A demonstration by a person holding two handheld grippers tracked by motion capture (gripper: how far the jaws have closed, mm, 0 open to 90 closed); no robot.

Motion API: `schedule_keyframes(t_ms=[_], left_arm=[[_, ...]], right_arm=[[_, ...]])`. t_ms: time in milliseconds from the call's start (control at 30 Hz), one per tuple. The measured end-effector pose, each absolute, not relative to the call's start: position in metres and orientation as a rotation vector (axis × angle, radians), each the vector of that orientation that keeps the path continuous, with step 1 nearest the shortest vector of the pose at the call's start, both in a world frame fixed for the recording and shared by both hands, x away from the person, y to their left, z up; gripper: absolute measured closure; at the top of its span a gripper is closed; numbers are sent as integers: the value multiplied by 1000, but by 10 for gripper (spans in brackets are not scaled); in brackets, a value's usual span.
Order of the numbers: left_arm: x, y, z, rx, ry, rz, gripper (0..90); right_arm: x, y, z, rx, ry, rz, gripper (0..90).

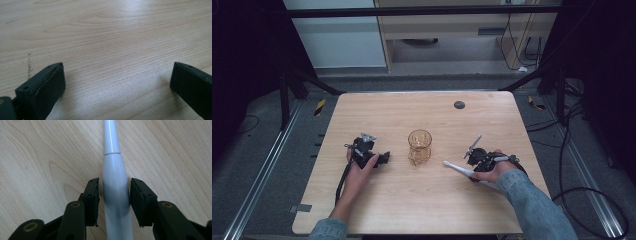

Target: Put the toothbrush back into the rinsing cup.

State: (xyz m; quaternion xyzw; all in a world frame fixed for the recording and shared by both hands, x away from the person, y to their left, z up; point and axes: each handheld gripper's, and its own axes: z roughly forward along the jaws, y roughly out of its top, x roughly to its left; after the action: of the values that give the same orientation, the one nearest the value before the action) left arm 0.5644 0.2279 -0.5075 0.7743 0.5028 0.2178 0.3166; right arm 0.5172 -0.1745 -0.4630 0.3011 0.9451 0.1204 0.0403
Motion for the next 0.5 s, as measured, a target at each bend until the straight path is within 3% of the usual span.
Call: schedule_keyframes(t_ms=[500], left_arm=[[564, 228, -508, 2038, 1324, 573, 0]], right_arm=[[519, -175, -464, 921, 2905, 355, 639]])
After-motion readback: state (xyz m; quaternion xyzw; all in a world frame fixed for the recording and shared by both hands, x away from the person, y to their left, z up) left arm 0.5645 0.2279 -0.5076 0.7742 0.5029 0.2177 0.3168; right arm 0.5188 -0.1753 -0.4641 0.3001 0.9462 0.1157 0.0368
